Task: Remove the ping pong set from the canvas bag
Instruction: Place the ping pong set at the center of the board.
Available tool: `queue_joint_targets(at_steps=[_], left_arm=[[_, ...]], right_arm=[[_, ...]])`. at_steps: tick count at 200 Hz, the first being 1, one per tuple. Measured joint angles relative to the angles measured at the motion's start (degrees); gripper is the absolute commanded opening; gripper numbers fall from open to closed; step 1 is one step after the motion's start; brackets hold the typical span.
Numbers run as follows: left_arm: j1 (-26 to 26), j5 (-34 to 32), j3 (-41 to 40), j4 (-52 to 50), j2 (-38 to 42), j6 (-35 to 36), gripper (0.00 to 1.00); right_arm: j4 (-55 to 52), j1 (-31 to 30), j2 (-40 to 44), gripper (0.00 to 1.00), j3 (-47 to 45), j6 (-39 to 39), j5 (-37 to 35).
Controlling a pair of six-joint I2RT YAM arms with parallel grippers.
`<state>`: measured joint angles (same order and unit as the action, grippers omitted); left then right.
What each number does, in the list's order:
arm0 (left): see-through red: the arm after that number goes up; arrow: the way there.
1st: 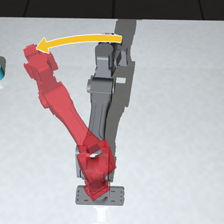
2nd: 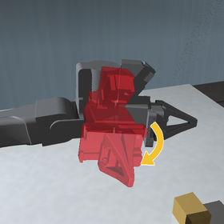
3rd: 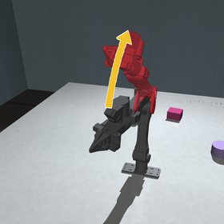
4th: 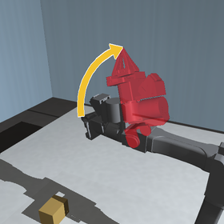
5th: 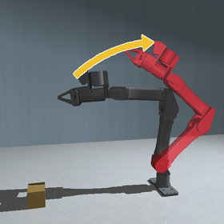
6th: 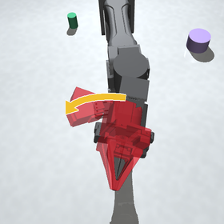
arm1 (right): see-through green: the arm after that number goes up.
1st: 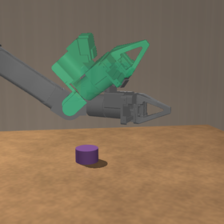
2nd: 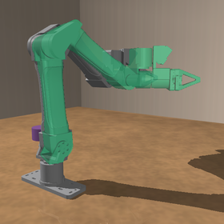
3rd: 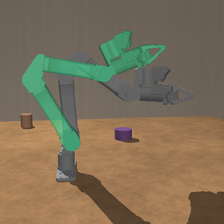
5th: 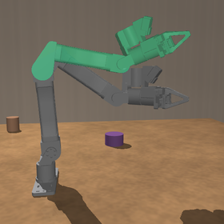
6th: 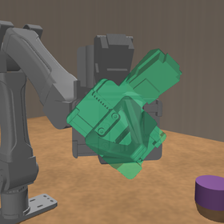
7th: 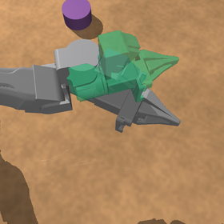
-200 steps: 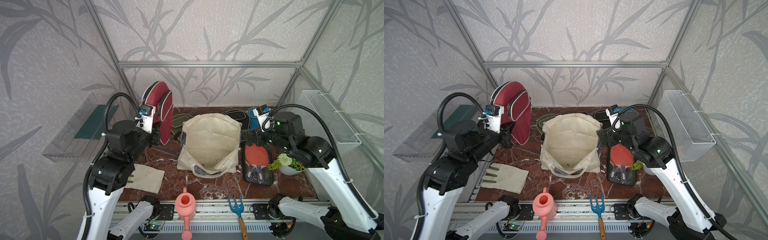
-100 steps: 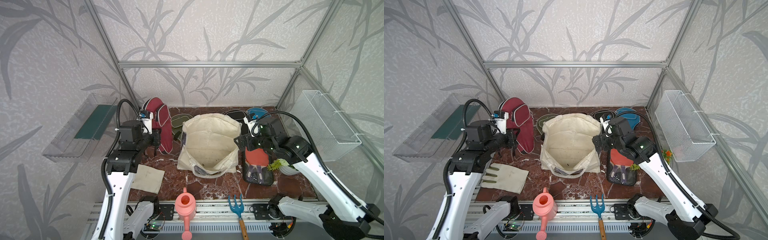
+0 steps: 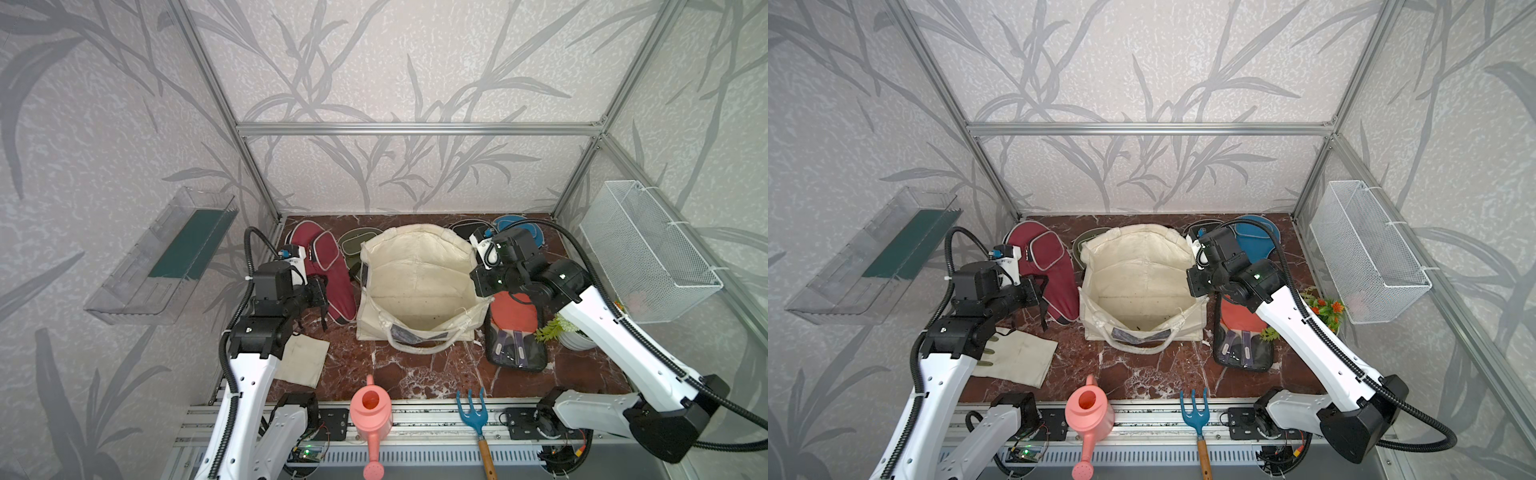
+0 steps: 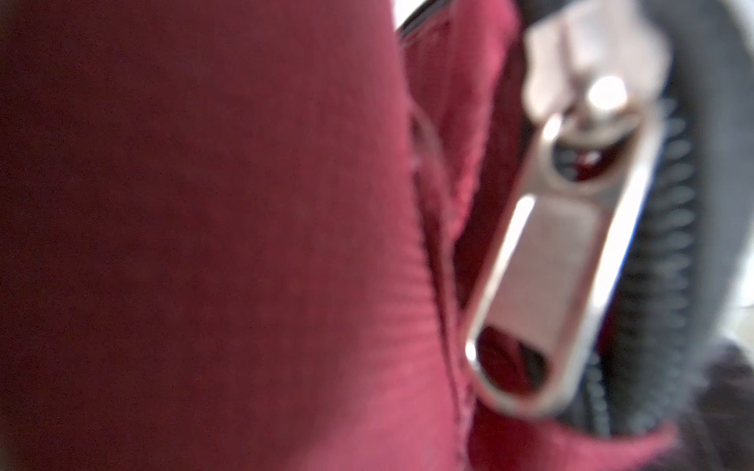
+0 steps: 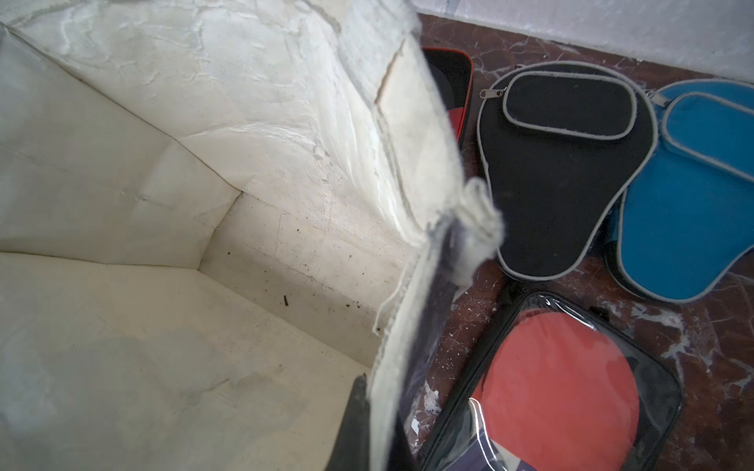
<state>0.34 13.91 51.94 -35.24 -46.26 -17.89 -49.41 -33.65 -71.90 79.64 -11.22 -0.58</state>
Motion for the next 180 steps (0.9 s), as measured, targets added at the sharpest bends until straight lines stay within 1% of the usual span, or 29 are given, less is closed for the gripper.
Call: queue_joint_targets(at_steps=[55, 135, 180], left_arm=[[0.1, -3.6, -6.4, 3.8, -0.4, -7.5, 0.0], [0.9, -4.0, -13.6, 13.1, -6.3, -15.9, 0.0], [1.4, -3.5, -16.2, 17.8, -11.8, -19.5, 0.0]], right_arm=[[-3.0, 5.3, 1.1, 0.0, 1.3, 2.4, -0.5], [-4.1, 6.8, 2.7, 0.0, 0.7, 3.3, -0.4], [-3.6, 6.9, 2.7, 0.0, -0.2, 3.4, 0.2]])
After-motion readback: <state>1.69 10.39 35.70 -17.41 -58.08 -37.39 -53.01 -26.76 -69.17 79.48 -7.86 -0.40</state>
